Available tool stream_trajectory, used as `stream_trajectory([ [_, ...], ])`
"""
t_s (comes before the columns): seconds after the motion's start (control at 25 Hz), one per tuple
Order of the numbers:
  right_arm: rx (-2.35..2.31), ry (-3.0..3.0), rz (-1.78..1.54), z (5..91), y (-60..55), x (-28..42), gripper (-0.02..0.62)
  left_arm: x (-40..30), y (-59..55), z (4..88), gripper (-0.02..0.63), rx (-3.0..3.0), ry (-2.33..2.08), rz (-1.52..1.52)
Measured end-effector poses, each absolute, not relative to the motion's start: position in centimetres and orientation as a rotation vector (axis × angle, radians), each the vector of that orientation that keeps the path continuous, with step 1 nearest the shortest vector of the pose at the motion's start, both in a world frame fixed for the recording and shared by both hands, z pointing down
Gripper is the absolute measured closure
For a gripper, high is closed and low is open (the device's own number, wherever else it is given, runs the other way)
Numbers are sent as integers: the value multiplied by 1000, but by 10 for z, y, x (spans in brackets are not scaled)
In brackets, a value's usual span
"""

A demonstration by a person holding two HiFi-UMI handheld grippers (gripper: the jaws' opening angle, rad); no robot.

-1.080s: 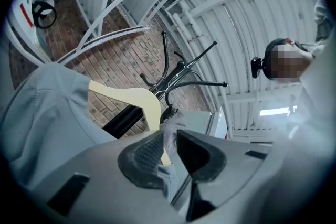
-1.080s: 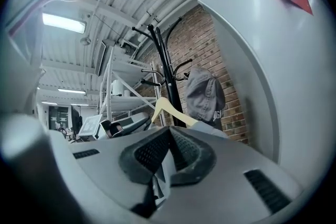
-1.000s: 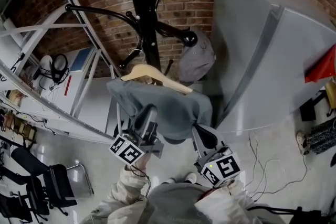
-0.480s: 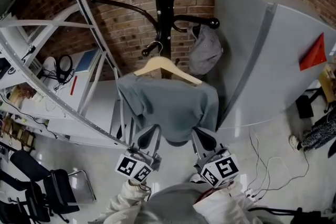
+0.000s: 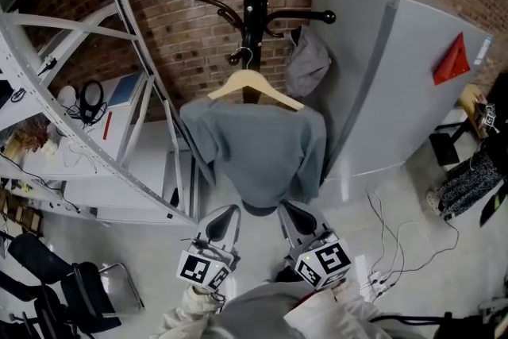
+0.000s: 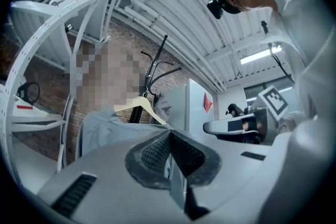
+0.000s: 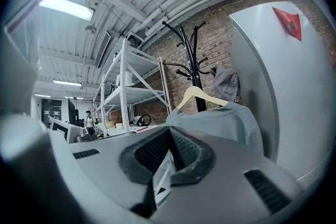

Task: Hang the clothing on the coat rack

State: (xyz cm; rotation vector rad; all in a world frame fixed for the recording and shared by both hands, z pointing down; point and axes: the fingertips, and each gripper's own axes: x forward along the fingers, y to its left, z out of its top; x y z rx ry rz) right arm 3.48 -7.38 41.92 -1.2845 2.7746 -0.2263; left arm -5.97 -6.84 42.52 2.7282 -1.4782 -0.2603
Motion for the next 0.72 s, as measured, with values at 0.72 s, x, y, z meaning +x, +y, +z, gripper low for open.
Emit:
stream_trajectory([
  [0.72, -1368, 2766, -186, 409, -11, 48, 571, -48, -1, 417, 597, 2704, -1535, -217],
])
